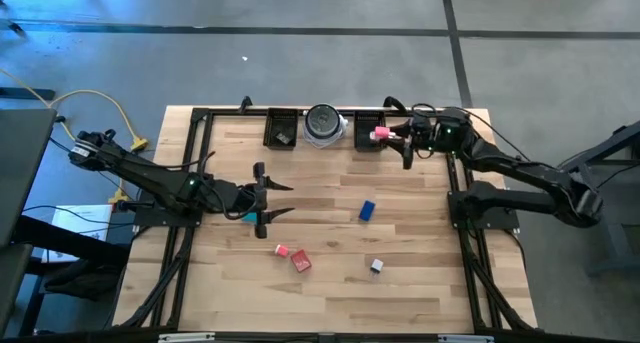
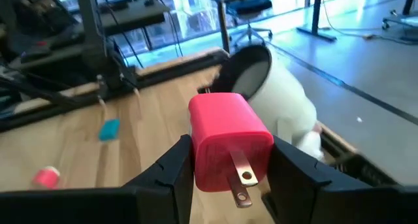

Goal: Pick & Place Office items
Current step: Put the pink charger adapter into the right black basket

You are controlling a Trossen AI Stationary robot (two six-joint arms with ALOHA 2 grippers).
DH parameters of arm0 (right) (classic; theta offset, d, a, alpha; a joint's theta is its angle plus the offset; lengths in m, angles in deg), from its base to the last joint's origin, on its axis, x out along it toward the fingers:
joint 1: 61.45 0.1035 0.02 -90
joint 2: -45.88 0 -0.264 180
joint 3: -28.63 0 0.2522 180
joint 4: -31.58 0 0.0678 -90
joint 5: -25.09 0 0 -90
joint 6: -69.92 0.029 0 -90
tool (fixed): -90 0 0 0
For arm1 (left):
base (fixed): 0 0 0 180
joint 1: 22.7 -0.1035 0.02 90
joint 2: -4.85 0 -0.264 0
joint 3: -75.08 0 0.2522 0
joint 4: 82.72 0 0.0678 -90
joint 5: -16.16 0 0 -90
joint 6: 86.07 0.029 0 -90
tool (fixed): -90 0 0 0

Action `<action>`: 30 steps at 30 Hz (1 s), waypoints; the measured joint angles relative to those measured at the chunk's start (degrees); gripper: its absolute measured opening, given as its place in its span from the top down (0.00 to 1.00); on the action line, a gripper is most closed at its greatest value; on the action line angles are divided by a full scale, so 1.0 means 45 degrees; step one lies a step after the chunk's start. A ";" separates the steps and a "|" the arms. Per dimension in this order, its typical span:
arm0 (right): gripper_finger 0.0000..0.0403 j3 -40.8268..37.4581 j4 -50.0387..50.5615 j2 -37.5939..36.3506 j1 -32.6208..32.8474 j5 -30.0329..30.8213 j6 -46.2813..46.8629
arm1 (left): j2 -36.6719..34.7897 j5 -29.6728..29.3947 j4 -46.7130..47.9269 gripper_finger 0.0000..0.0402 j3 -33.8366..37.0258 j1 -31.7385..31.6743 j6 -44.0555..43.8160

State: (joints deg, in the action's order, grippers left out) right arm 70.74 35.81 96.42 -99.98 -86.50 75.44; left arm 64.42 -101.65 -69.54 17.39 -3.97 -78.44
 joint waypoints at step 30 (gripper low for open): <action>0.64 0.5652 0.6492 0.5938 -0.1509 0.1658 -0.3638 | 0.0000 -0.0017 0.0721 0.45 -0.0002 0.0046 -0.0430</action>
State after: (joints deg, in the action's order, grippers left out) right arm 96.17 65.03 123.14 -106.77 -79.04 59.07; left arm 64.42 -101.72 -66.30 17.38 -3.76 -80.37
